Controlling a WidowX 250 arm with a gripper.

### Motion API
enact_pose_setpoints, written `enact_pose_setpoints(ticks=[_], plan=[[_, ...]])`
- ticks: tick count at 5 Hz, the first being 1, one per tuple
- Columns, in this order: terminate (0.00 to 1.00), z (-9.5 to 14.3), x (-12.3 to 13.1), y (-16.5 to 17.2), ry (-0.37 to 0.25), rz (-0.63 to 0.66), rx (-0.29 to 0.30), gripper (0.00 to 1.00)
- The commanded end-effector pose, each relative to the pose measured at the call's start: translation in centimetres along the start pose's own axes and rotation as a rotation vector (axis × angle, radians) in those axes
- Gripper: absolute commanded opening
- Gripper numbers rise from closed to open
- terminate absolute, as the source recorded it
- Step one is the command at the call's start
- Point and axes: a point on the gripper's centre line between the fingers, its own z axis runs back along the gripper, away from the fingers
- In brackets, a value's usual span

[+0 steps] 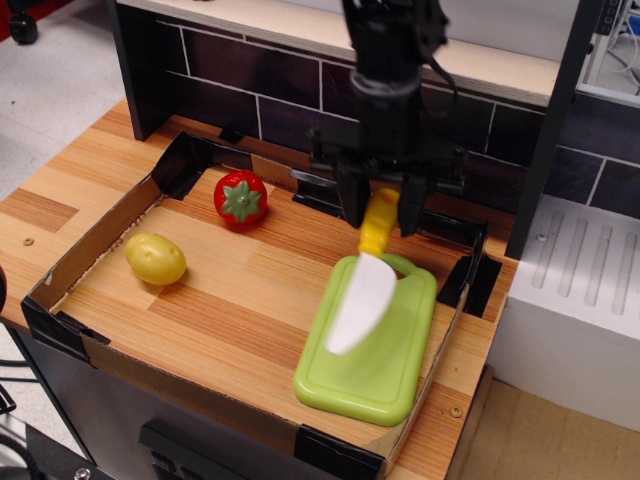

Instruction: Put knife on cutting board

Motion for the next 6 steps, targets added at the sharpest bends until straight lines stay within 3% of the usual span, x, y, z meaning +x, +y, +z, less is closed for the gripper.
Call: enact_pose_setpoints(ticks=[1, 2, 3, 4, 5, 6], plan=[[0.00, -0.4, 0.9, 0.3, -0.045, -0.005, 0.001, 0.00], [0.00, -1.0, 0.6, 0.4, 0.010, -0.054, 0.004, 0.00], [0.00, -1.1, -0.1, 0.1, 0.002, -0.088, -0.004, 0.00], [0.00, -0.9, -0.5, -0.2, 0.022, -0.107, 0.005, 1.00], [0.00, -0.5, -0.5, -0.1, 0.024, -0.109, -0.009, 1.00], [0.00, 1.3, -0.7, 0.0, -0.029, -0.108, -0.022, 1.00]])
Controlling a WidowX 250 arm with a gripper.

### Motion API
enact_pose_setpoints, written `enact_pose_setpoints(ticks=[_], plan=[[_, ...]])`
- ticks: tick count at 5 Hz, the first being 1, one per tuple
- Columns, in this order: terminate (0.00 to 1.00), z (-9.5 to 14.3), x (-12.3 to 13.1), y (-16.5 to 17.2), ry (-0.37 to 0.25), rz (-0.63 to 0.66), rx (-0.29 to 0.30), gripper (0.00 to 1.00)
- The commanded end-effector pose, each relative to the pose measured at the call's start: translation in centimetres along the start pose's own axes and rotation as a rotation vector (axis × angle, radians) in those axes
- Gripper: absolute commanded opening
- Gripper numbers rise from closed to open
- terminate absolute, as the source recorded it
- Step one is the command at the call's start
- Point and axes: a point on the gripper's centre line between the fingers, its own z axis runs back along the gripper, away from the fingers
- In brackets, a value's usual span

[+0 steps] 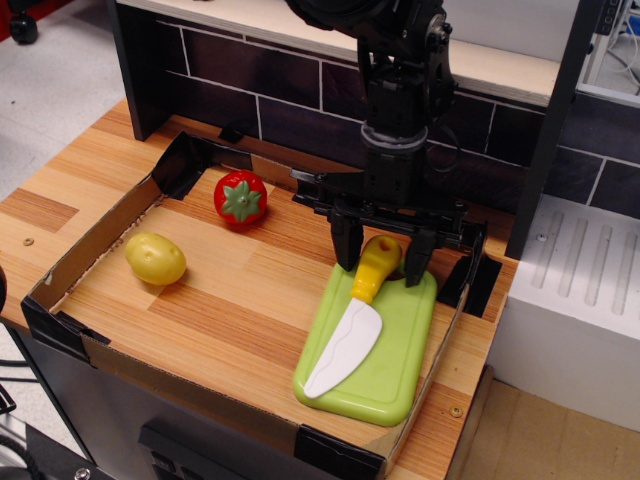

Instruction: Put knife on cutting board

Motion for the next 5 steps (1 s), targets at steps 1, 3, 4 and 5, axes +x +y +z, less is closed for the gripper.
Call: enact_pose_setpoints(ticks=[1, 3, 4, 5], plan=[[0.00, 6.2, 0.0, 0.5, -0.167, 0.023, -0.043, 1.00], [0.00, 10.7, -0.1, 3.3, -0.225, 0.041, -0.032, 1.00], [0.00, 10.7, -0.1, 3.3, -0.225, 0.041, -0.032, 1.00], [1.00, 10.7, -0.1, 3.3, -0.225, 0.041, -0.032, 1.00]])
